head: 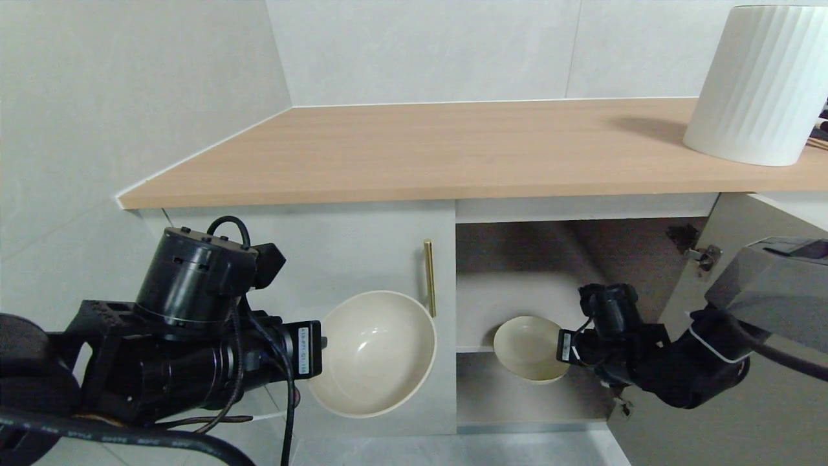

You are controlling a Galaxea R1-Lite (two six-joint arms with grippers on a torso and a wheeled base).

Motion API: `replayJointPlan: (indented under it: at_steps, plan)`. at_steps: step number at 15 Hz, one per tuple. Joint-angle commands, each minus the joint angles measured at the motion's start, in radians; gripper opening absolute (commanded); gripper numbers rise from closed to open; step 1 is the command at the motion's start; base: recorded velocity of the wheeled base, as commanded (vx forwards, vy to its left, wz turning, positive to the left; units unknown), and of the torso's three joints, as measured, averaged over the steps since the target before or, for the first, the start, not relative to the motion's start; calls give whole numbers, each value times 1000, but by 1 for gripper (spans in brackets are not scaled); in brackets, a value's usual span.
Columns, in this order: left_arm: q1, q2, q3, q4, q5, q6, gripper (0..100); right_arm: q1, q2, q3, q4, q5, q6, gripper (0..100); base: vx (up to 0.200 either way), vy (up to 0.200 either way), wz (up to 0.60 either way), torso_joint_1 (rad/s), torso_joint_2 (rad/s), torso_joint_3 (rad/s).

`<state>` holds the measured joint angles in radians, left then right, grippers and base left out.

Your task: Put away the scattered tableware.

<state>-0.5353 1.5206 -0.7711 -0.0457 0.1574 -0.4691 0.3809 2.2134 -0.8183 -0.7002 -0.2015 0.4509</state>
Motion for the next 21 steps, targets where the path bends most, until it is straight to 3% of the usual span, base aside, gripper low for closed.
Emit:
replayJointPlan:
  at_steps: [1,15,21]
  plan:
    - [0,4,1,0,1,0,0,-10,69,-4,-35,-12,-1,0,0,0,0,0,0,0]
    - [0,15,6,-2,2,0,0,-63,183,-217,-73,-64,109,0,0,0,0,0,0,0]
    - [-2,13,6,-2,4,0,0,-96,207,-303,-8,-75,150,0,0,0,0,0,0,0]
